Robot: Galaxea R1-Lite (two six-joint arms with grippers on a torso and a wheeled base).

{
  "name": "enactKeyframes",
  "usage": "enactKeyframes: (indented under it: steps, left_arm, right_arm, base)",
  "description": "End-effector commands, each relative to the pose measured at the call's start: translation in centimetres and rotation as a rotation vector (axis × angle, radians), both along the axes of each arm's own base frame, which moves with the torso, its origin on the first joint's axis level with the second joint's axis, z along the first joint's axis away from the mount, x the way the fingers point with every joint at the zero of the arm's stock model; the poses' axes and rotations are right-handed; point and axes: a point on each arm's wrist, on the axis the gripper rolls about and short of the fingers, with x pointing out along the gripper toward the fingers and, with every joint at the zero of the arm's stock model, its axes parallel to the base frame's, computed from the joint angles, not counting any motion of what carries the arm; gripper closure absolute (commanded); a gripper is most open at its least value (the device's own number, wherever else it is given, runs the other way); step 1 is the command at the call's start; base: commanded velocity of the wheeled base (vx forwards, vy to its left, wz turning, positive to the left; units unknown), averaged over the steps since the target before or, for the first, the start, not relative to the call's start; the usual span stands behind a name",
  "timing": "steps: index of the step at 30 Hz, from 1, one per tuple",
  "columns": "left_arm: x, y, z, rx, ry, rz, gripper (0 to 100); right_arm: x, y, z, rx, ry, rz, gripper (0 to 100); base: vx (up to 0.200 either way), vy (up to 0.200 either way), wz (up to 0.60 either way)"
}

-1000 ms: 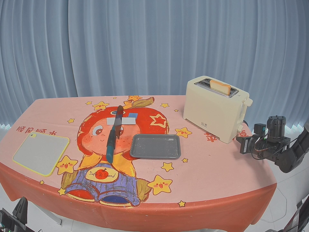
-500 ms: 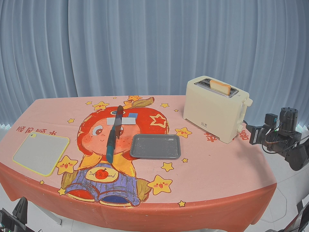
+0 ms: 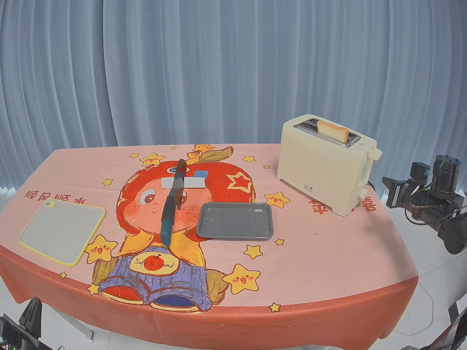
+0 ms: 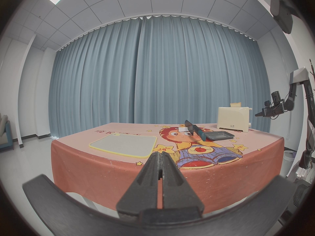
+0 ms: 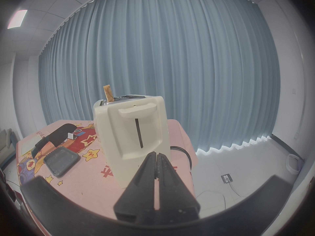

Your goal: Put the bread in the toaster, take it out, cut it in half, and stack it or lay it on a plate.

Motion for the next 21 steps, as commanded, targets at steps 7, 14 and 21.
enactKeyframes:
  steps: [7, 14, 21]
  left_arm:
    - [0.1, 0.0, -0.5, 0.000, 0.019, 0.001, 100]
    - [0.1, 0.0, -0.5, 0.000, 0.019, 0.001, 100]
    - [0.1, 0.0, -0.5, 0.000, 0.019, 0.001, 100]
  right_arm:
    - [-0.3, -0.5, 1.1, 0.009, -0.041, -0.017, 100]
    - [-0.6, -0.6, 1.9, 0.017, -0.073, -0.023, 100]
    - [-1.7, -0.8, 2.7, 0.021, -0.100, -0.028, 100]
  base:
    - [0.000, 0.000, 0.00]
    - [0.000, 0.000, 0.00]
    - [0.000, 0.000, 0.00]
